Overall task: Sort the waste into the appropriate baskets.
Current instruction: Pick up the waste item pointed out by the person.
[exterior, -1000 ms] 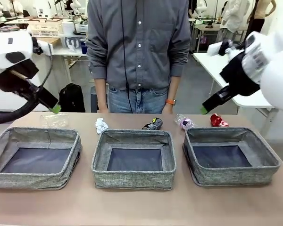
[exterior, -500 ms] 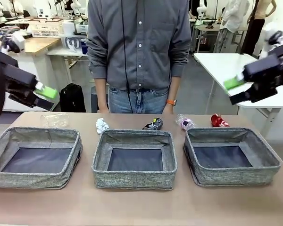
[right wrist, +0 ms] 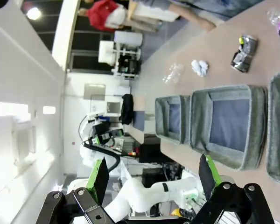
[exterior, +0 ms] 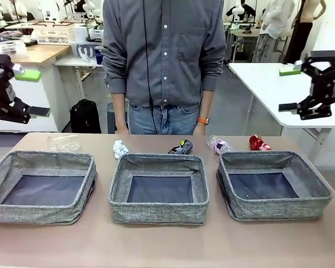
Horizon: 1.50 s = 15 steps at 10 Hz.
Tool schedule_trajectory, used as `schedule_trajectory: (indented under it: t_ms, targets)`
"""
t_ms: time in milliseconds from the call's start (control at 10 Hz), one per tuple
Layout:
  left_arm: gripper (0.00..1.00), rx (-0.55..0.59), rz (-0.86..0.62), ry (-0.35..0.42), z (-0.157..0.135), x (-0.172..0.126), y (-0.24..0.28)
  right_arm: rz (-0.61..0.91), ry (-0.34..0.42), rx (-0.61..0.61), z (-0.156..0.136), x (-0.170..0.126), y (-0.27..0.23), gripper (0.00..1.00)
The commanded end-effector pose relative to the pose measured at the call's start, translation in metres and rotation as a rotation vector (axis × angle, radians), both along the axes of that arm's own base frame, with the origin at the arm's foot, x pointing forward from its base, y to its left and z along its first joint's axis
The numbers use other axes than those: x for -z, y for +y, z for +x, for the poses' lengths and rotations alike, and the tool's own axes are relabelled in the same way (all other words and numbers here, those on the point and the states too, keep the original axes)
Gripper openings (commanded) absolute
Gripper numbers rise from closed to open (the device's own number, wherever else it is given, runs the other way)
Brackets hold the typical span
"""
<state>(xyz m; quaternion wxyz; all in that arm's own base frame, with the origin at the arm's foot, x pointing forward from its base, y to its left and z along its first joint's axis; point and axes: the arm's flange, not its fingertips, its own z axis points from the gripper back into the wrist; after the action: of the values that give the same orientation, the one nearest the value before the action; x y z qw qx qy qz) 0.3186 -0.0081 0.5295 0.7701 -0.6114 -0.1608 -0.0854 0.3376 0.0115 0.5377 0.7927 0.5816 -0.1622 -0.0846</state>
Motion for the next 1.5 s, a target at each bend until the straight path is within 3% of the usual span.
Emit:
schedule_trajectory:
  t_ms: [0,1400]
  targets:
    - [1.00,0.028,-0.053,-0.011,0.0006,-0.0032,-0.0002,0.018,-0.005,-0.009,-0.0036,-0.0032,-0.0097,1.00]
    - [1.00,0.028,-0.053,-0.011,0.0006,-0.0032,-0.0002,0.018,-0.005,-0.009,-0.0036,-0.0032,-0.0097,1.00]
